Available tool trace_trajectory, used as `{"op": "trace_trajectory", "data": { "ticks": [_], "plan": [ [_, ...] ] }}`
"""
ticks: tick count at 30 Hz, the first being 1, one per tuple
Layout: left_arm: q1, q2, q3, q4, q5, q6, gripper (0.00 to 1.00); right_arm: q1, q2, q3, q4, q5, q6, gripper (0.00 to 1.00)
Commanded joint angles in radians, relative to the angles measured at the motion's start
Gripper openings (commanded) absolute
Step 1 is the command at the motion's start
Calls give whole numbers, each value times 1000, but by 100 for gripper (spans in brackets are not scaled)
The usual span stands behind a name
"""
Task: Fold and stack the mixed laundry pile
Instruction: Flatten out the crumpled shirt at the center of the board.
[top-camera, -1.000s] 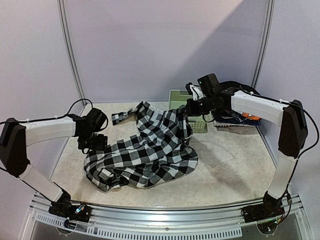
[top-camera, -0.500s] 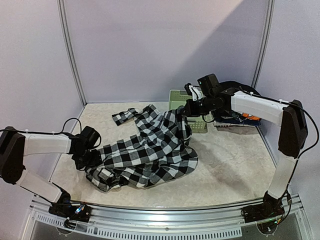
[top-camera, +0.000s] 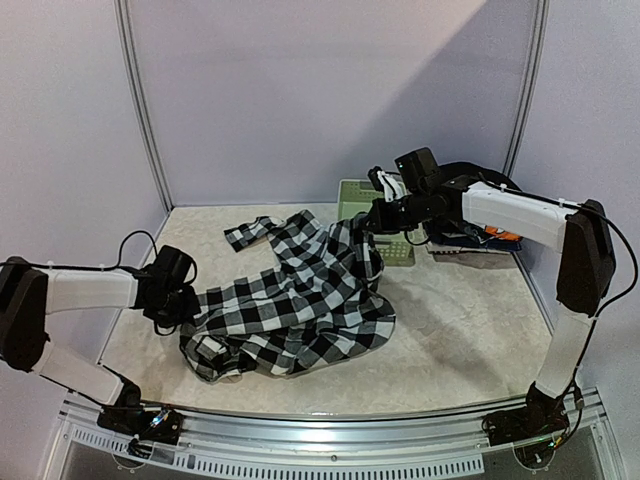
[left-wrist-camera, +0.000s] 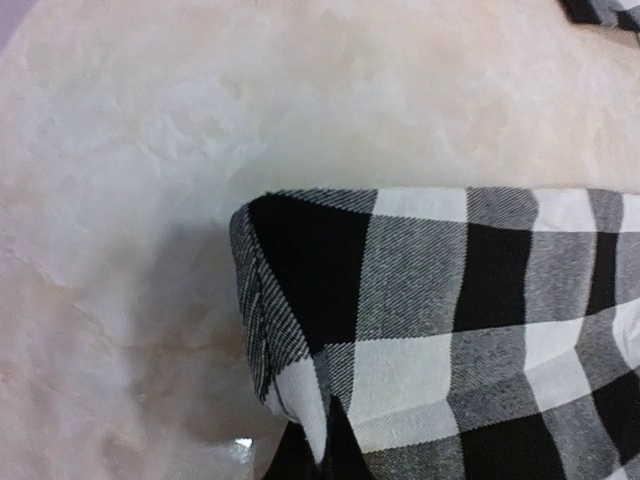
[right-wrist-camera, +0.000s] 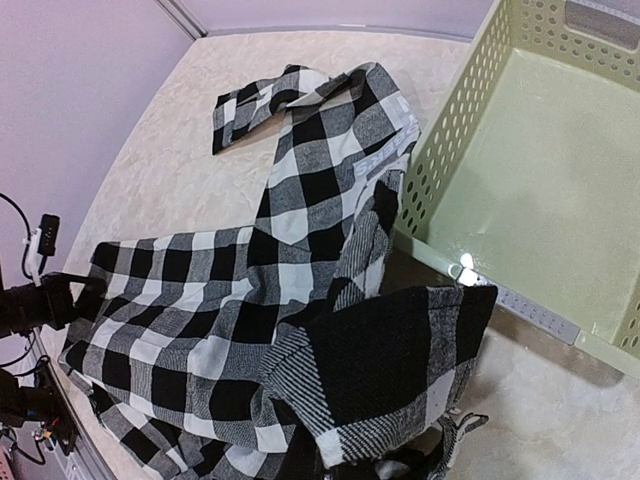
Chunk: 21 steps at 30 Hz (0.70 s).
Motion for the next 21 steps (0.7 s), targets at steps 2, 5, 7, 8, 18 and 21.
{"op": "trace_trajectory", "data": {
  "ticks": [2, 5, 7, 8, 18, 21],
  "plan": [
    [11, -146, 158, -212, -132, 93, 0, 0, -16, -7, -32, -12, -11, 0],
    [30, -199, 244, -308, -188, 145, 0, 0, -36, -3, -47, -10, -10, 0],
    [63, -220, 296, -349, -212, 181, 0, 1, -51, 8, -63, -1, -13, 0],
    [83, -223, 320, -361, -212, 203, 0, 0, -56, 18, -76, 5, -16, 0],
    [285, -68, 570, -419, -221, 305, 0, -80, 29, 157, -174, 140, 33, 0],
    [290, 8, 658, -434, -278, 335, 0, -99, 72, 200, -191, 140, 42, 0]
  ]
}}
